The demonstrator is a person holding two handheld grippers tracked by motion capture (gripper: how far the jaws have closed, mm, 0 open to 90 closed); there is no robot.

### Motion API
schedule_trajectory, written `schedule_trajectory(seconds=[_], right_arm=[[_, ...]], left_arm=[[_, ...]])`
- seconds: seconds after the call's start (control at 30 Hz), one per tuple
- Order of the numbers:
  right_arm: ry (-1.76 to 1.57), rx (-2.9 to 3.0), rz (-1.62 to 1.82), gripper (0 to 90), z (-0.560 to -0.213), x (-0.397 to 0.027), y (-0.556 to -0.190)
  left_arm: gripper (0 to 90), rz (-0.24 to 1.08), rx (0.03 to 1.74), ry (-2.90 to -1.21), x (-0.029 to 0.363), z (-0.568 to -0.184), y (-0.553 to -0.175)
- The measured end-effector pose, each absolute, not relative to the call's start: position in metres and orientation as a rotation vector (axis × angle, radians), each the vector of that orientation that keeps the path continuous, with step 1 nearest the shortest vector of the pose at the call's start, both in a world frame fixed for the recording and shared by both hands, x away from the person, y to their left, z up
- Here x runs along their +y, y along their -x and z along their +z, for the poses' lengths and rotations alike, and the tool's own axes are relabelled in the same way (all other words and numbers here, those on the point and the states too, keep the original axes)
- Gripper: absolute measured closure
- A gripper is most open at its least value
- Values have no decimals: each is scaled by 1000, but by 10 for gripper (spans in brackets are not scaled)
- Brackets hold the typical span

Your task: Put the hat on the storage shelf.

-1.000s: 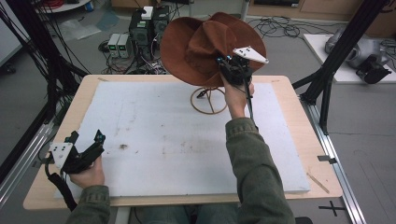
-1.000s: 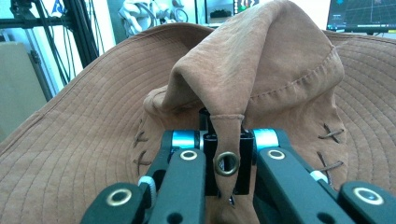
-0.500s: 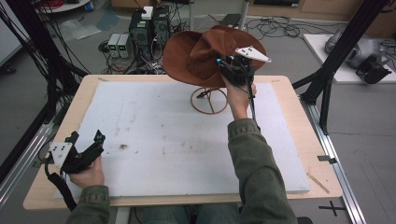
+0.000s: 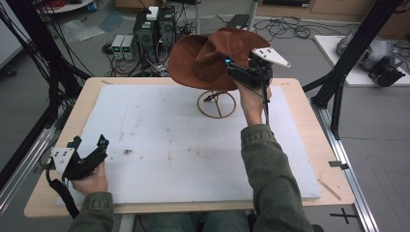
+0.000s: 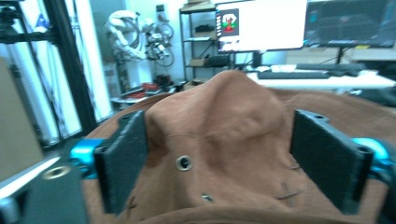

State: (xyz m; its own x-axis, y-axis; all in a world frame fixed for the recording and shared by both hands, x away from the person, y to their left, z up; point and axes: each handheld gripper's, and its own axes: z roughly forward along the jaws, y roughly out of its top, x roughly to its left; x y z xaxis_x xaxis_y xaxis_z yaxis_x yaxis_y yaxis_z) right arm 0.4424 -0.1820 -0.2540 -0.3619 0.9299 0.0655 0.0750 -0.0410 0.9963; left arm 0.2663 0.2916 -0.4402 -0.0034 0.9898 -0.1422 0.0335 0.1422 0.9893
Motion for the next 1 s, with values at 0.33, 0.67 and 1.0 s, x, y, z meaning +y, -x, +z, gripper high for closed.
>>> schedule_trajectory(seconds=[0.33, 0.67, 1.0], right_arm=[[-1030, 1411, 1447, 11, -239, -209, -423], [-955, 1381, 1457, 12, -237, -239, -383], [-1016, 1353, 1404, 15, -287, -280, -344]], left_arm=[[174, 1075, 1300, -1122, 293, -440, -266], [174, 1088, 1304, -1105, 295, -438, -263], [173, 1098, 1302, -1107, 295, -437, -262]])
